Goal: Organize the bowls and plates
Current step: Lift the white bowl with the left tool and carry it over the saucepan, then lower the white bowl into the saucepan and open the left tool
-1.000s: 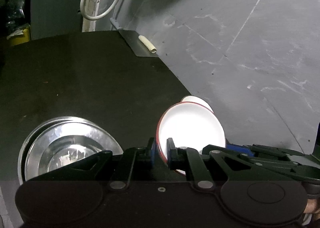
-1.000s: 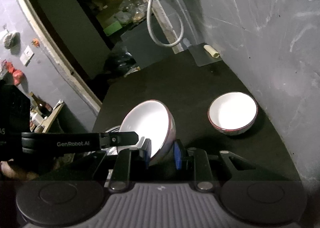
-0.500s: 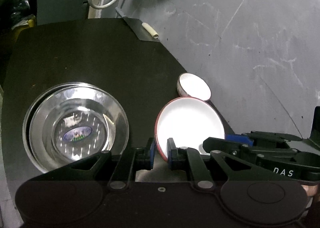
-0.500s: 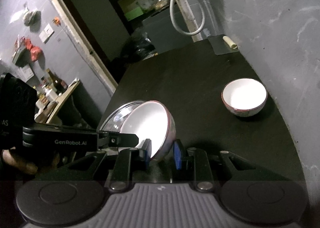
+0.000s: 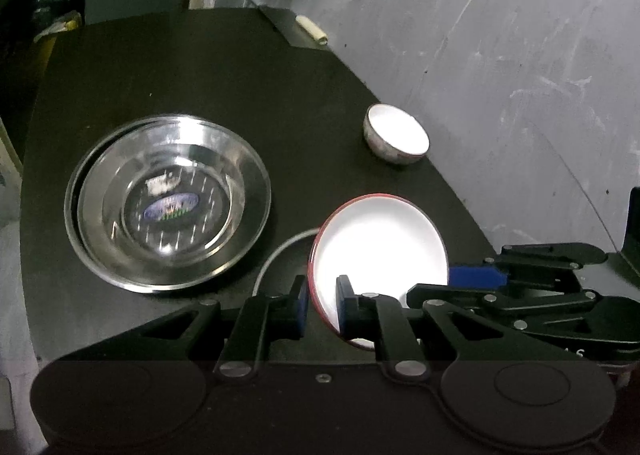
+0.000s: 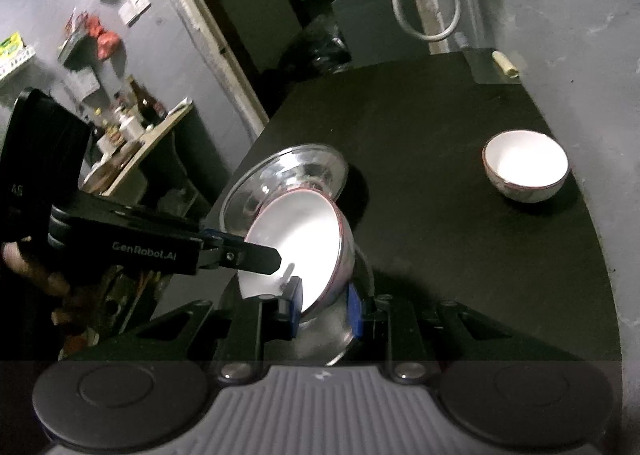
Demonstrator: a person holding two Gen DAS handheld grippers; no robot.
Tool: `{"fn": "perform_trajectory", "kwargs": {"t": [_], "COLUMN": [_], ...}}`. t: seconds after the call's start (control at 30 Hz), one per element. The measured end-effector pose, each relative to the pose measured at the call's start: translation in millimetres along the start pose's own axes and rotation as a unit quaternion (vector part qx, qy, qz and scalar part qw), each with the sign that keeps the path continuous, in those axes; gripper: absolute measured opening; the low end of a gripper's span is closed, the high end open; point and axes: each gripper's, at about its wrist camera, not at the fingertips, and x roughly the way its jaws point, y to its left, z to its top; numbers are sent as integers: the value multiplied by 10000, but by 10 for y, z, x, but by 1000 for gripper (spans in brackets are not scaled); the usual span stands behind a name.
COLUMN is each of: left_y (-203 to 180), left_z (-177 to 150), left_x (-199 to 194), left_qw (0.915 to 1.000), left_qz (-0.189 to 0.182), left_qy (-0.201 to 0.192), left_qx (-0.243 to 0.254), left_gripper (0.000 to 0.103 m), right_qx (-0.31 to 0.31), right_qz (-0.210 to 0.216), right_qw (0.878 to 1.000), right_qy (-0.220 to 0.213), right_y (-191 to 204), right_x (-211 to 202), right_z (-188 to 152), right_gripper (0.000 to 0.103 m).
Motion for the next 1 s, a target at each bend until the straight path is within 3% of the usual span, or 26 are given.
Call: {"fn": "perform_trajectory", "kwargs": {"t": [0.63, 0.73, 1.0], "left_y": [24, 15, 28], "left_z": [-31, -20, -11], "left_x": [95, 127, 207], "left_qw": [9985, 9980, 9963], "left_qz": [234, 235, 338], "left_qy": [494, 579, 795], "left_qx": [-10, 34, 18], "left_gripper": [21, 21, 22], "right_qx": [-309, -312, -416], "right_qz": [172, 186, 225], "right_qw": [9978, 9977, 9967], "right_qy": [562, 579, 666], "right_y": [59, 54, 83], "right_x": [164, 175, 219], "right_z": [7, 17, 28], "right_gripper": [29, 35, 37]}}
